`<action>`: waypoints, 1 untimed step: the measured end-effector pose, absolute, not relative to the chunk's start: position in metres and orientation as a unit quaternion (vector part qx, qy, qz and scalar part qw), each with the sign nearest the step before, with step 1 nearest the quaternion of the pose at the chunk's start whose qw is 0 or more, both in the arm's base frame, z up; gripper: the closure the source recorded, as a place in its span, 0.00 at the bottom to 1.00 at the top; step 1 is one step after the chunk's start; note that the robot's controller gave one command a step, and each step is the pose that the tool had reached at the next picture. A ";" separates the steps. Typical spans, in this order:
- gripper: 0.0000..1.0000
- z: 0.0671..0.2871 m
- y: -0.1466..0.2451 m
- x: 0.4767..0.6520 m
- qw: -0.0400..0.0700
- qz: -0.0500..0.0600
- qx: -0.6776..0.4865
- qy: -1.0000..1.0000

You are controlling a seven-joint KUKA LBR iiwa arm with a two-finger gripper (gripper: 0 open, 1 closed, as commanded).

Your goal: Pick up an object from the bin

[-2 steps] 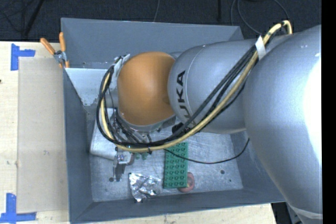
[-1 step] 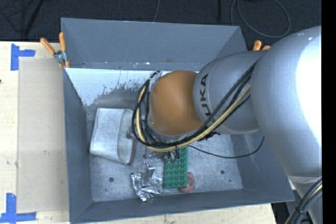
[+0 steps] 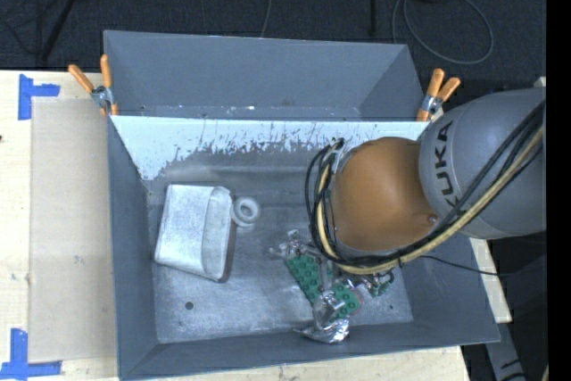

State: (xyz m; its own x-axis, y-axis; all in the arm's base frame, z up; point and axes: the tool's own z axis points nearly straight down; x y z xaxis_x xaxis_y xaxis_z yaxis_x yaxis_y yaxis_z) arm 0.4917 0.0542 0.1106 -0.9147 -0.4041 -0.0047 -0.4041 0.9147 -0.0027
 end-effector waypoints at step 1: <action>0.00 0.089 -0.005 0.503 0.007 0.000 -0.234 0.972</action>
Offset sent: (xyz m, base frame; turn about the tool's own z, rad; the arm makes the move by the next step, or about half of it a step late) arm 0.0071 -0.0587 -0.0233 -0.0597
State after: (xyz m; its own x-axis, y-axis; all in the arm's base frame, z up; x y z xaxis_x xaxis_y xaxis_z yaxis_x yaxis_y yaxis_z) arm 0.5029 -0.0047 0.0895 -0.8904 -0.4549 -0.0142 -0.4549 0.8905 -0.0031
